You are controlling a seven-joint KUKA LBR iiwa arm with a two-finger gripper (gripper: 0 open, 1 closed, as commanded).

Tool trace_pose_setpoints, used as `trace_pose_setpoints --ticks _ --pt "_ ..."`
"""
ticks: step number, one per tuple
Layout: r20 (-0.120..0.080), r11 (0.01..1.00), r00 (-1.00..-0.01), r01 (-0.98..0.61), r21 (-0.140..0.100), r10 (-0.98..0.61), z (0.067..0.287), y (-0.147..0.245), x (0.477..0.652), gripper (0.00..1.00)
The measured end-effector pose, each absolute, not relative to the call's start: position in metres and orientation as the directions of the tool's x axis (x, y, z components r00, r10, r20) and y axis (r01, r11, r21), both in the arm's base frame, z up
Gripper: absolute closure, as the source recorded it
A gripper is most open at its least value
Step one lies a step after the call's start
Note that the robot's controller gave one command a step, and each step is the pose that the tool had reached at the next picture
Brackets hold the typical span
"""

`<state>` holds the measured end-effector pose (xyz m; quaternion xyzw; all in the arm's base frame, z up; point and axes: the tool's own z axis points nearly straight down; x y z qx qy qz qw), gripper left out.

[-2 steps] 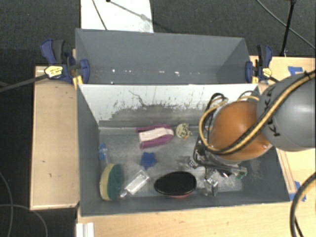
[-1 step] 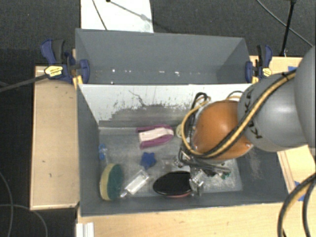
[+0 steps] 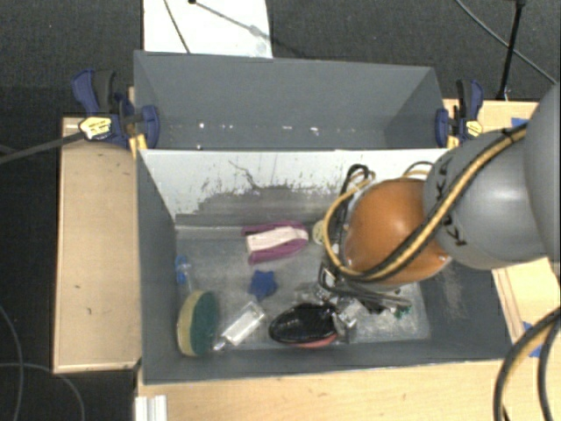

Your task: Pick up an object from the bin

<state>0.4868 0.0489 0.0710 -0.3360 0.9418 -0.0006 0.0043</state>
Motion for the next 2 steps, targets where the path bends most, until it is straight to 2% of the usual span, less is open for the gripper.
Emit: trace_pose_setpoints --ticks 1,2 --pt "-0.009 0.778 -0.778 -0.628 -0.005 -0.628 0.190 0.049 0.514 1.00" --pt "-0.006 0.692 -0.692 -0.722 -0.008 -0.722 0.278 0.002 0.507 1.00"
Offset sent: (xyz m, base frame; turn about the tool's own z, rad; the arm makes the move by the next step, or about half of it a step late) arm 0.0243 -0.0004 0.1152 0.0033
